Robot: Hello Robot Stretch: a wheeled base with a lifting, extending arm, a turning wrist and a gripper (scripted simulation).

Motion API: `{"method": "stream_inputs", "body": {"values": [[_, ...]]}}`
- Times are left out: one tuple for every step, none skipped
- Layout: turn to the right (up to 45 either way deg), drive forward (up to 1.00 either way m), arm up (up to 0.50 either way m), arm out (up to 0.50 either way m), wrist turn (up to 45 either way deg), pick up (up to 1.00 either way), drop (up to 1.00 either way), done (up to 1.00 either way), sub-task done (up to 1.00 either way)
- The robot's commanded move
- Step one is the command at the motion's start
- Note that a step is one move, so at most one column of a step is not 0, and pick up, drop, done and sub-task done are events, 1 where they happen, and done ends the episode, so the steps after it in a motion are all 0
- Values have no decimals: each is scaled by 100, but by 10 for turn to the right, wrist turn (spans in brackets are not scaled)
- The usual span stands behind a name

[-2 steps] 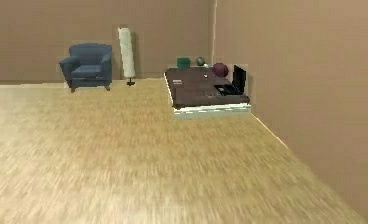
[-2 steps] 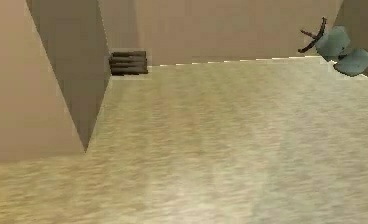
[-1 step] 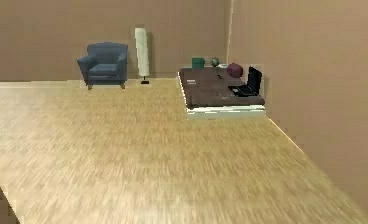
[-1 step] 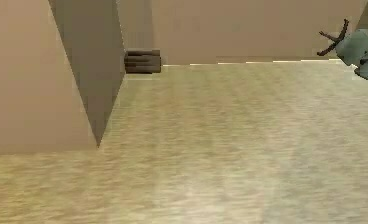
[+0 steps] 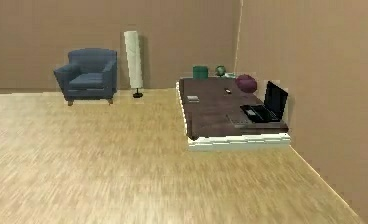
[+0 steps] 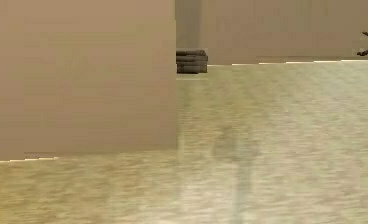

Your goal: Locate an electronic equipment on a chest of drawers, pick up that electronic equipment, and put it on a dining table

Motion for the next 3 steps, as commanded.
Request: {"method": "stream_inputs", "body": {"values": [[-450,0,0,0,0,0,0,0,0],[-30,0,0,0,0,0,0,0,0],[0,50,0,0,0,0,0,0,0]]}}
